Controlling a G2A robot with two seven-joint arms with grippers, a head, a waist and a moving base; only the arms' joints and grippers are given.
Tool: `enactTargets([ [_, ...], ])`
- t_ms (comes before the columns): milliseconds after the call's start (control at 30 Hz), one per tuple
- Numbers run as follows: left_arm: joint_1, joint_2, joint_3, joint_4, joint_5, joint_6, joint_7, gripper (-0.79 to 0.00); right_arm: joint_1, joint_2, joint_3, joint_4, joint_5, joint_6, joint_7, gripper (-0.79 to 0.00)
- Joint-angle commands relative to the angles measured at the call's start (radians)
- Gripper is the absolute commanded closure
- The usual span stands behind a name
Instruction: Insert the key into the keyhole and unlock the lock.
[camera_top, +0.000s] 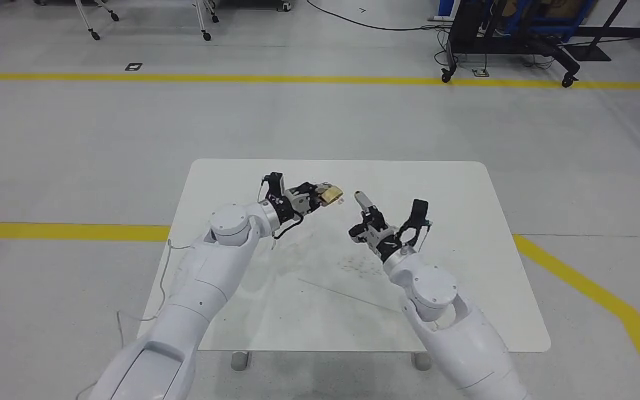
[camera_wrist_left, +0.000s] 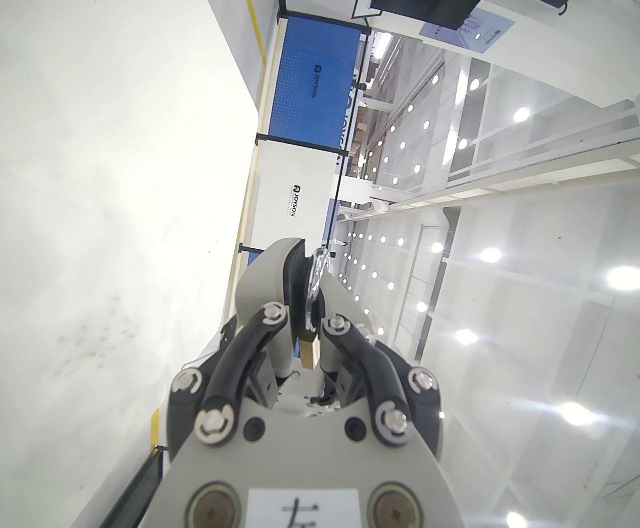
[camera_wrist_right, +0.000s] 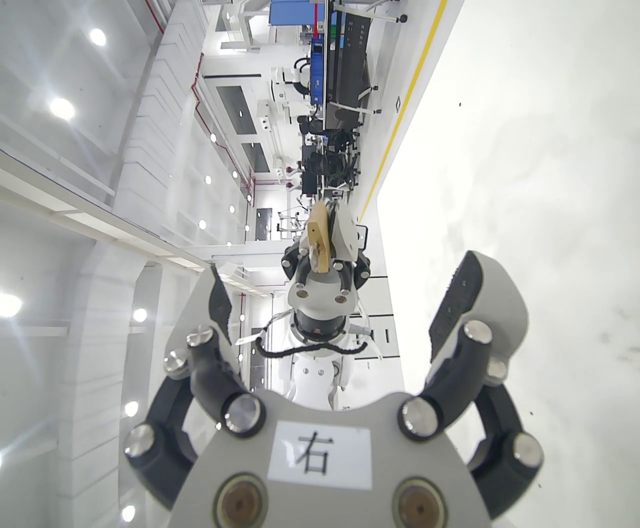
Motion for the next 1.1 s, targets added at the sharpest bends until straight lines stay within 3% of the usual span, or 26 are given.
enactTargets([
  [0,0.001,0.0,-0.002,-0.002,-0.003,-0.004,-0.006,0.0,-0.003,0.001,0.01,0.001,0.015,-0.001,0.023,-0.785],
  [67,0.002,0.0,-0.004,-0.005,-0.006,-0.014,-0.011,0.0,-0.007,0.002,0.02,-0.003,0.045,-0.005,0.057,-0.699],
  [167,0.003,0.001,-0.003,-0.01,-0.002,-0.029,-0.034,0.0,-0.01,0.003,0.034,-0.003,0.071,-0.008,0.099,-0.369],
  [200,0.004,0.001,0.0,-0.011,0.001,-0.03,-0.043,0.0,-0.01,0.003,0.035,-0.003,0.073,-0.007,0.103,-0.296],
  [400,0.003,0.001,0.013,-0.01,0.029,-0.038,-0.053,0.0,-0.003,0.001,0.029,-0.006,0.046,-0.004,0.097,-0.212],
  [900,0.003,0.001,0.031,-0.014,0.069,-0.047,-0.063,0.0,0.012,-0.009,0.018,0.011,0.056,0.017,0.073,-0.148],
  [1000,0.002,0.001,0.032,-0.014,0.07,-0.048,-0.065,0.0,0.009,-0.01,0.022,0.016,0.066,0.019,0.071,-0.108],
  [1067,0.001,0.001,0.032,-0.014,0.071,-0.051,-0.068,0.0,0.008,-0.011,0.025,0.018,0.085,0.021,0.078,0.0],
])
